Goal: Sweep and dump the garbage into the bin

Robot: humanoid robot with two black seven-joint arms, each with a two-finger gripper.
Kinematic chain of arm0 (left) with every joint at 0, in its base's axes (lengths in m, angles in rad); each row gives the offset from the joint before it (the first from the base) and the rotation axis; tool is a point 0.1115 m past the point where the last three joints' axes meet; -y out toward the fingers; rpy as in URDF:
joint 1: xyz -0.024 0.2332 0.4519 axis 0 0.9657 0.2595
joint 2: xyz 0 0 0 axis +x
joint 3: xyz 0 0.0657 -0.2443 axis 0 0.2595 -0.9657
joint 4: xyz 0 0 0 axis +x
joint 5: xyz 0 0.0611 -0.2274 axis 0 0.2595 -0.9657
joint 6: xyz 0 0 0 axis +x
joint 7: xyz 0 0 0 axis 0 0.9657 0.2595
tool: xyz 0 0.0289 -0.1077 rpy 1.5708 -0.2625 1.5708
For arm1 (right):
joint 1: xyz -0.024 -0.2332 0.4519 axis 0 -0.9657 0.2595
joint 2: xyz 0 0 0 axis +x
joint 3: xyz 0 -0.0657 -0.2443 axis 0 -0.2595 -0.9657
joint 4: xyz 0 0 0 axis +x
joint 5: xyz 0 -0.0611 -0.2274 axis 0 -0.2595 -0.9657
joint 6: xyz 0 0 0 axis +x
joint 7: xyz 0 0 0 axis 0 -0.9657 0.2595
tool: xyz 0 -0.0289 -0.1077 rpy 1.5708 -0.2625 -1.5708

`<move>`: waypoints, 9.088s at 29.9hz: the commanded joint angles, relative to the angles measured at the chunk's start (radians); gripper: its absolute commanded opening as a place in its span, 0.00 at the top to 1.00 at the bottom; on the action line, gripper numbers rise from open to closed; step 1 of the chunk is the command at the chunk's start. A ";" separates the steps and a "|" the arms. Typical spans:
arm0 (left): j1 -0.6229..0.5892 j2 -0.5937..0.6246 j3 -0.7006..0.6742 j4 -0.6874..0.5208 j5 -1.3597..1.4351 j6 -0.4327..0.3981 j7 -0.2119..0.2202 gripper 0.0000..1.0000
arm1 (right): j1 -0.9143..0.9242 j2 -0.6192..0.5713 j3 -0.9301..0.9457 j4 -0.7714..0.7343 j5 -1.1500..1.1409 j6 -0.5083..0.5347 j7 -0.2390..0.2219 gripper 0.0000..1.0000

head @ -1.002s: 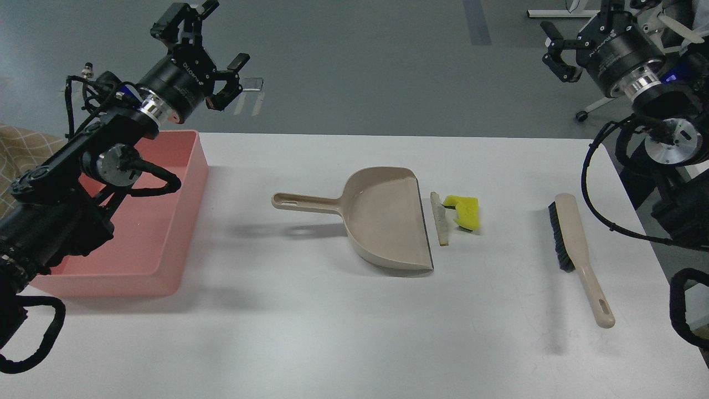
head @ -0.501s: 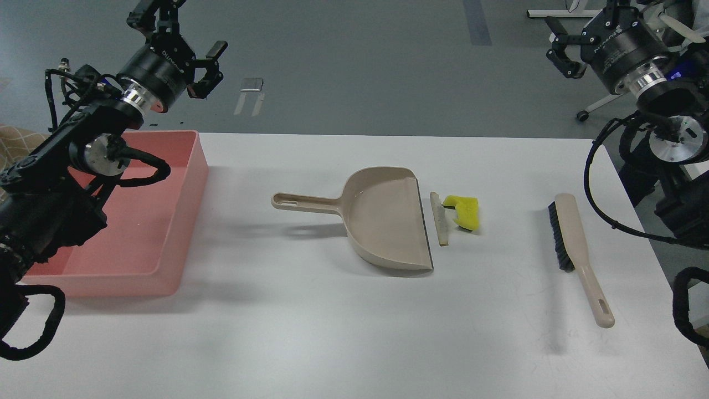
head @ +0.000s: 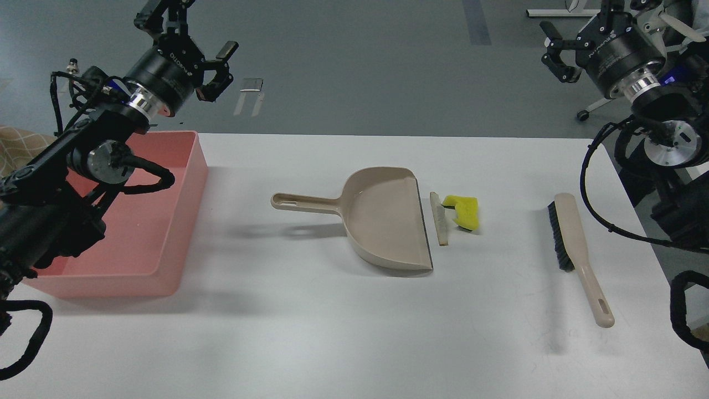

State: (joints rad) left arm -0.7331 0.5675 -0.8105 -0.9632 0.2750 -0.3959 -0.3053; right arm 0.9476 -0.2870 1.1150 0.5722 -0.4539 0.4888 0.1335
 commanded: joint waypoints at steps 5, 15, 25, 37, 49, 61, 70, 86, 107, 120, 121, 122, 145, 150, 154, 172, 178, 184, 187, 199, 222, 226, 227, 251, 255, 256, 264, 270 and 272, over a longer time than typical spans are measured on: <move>0.197 0.185 -0.030 -0.316 -0.005 0.005 0.005 0.02 | -0.058 -0.060 0.017 0.047 0.003 0.000 0.005 0.00; 0.537 0.238 -0.122 -0.560 0.016 0.006 0.009 0.02 | -0.099 -0.093 0.039 0.077 0.003 0.000 0.005 0.00; 0.636 0.160 -0.099 -0.588 0.183 0.156 0.015 0.06 | -0.121 -0.103 0.046 0.083 0.003 0.000 0.006 0.00; 0.600 0.045 0.060 -0.545 0.389 0.273 0.066 0.32 | -0.121 -0.104 0.048 0.081 0.003 0.000 0.005 0.00; 0.445 -0.041 0.208 -0.407 0.405 0.302 0.100 0.37 | -0.138 -0.112 0.062 0.083 0.003 0.000 0.005 0.00; 0.388 -0.138 0.212 -0.312 0.405 0.322 0.161 0.36 | -0.153 -0.124 0.069 0.083 0.003 0.000 0.005 0.00; 0.350 -0.155 0.211 -0.237 0.398 0.325 0.167 0.36 | -0.153 -0.121 0.069 0.081 0.003 0.000 0.005 0.00; 0.304 -0.205 0.212 -0.151 0.394 0.342 0.202 0.37 | -0.158 -0.119 0.068 0.080 0.003 0.000 0.005 0.00; 0.268 -0.205 0.211 -0.121 0.391 0.338 0.198 0.48 | -0.159 -0.121 0.069 0.078 0.003 0.000 0.005 0.00; 0.267 -0.204 0.212 -0.126 0.397 0.335 0.198 0.64 | -0.159 -0.124 0.074 0.077 0.001 0.000 0.005 0.00; 0.267 -0.204 0.212 -0.126 0.397 0.335 0.198 0.64 | -0.159 -0.124 0.074 0.077 0.003 0.000 0.005 0.00; 0.268 -0.202 0.212 -0.126 0.397 0.335 0.198 0.64 | -0.159 -0.124 0.074 0.077 0.001 0.000 0.005 0.00; 0.242 -0.186 0.214 -0.146 0.409 0.341 0.186 0.95 | -0.159 -0.124 0.074 0.078 0.001 0.000 0.005 0.00; 0.236 -0.129 0.214 -0.190 0.411 0.341 0.186 0.95 | -0.162 -0.145 0.051 0.083 -0.040 0.000 -0.002 0.00; 0.228 -0.113 0.212 -0.190 0.437 0.339 0.176 0.93 | -0.162 -0.176 0.031 0.086 -0.153 0.000 0.000 0.00; 0.244 -0.071 0.214 -0.220 0.533 0.333 0.074 0.97 | -0.155 -0.631 -0.291 0.544 -0.781 0.000 0.003 0.00; 0.254 -0.051 0.214 -0.216 0.535 0.335 0.052 0.97 | -0.164 -0.673 -0.414 0.728 -0.904 0.000 -0.038 0.01; 0.290 -0.060 0.214 -0.216 0.596 0.341 0.049 0.97 | -0.222 -0.719 -0.426 0.836 -0.894 0.000 -0.120 0.16; 0.300 -0.066 0.212 -0.216 0.615 0.342 0.049 0.97 | -0.243 -0.728 -0.426 0.850 -0.894 0.000 -0.143 0.20; 0.302 -0.064 0.211 -0.221 0.618 0.342 0.048 0.97 | -0.432 -0.810 -0.426 0.940 -0.893 0.000 -0.261 0.41; 0.304 -0.055 0.205 -0.220 0.612 0.342 0.044 0.97 | -0.544 -0.725 -0.442 0.945 -0.896 -0.079 -0.350 0.49; 0.304 -0.055 0.205 -0.220 0.610 0.342 0.044 0.97 | -0.544 -0.705 -0.442 0.945 -0.896 -0.081 -0.348 0.49; 0.304 -0.057 0.205 -0.220 0.610 0.342 0.044 0.97 | -0.544 -0.704 -0.442 0.945 -0.896 -0.081 -0.350 0.49; 0.319 -0.049 0.198 -0.220 0.605 0.344 0.026 0.97 | -0.567 -0.681 -0.448 0.966 -0.894 -0.070 -0.385 0.45; 0.319 -0.048 0.198 -0.218 0.605 0.344 0.028 0.97 | -0.567 -0.676 -0.446 0.968 -0.894 -0.070 -0.385 0.51; 0.319 -0.047 0.198 -0.216 0.605 0.344 0.028 0.97 | -0.567 -0.673 -0.446 0.966 -0.894 -0.070 -0.385 0.51; 0.319 -0.047 0.198 -0.210 0.605 0.344 0.026 0.97 | -0.566 -0.656 -0.448 0.960 -0.894 -0.069 -0.387 0.50; 0.319 -0.047 0.195 -0.209 0.605 0.345 0.026 0.97 | -0.561 -0.656 -0.448 0.963 -0.894 -0.069 -0.399 0.53; 0.319 -0.047 0.195 -0.207 0.605 0.345 0.026 0.97 | -0.563 -0.656 -0.448 0.962 -0.894 -0.069 -0.403 0.58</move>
State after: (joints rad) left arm -0.4142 0.5201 -0.6148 -1.1720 0.8805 -0.0506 -0.2788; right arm 0.3859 -0.9435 0.6674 1.5339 -1.3483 0.4202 -0.2620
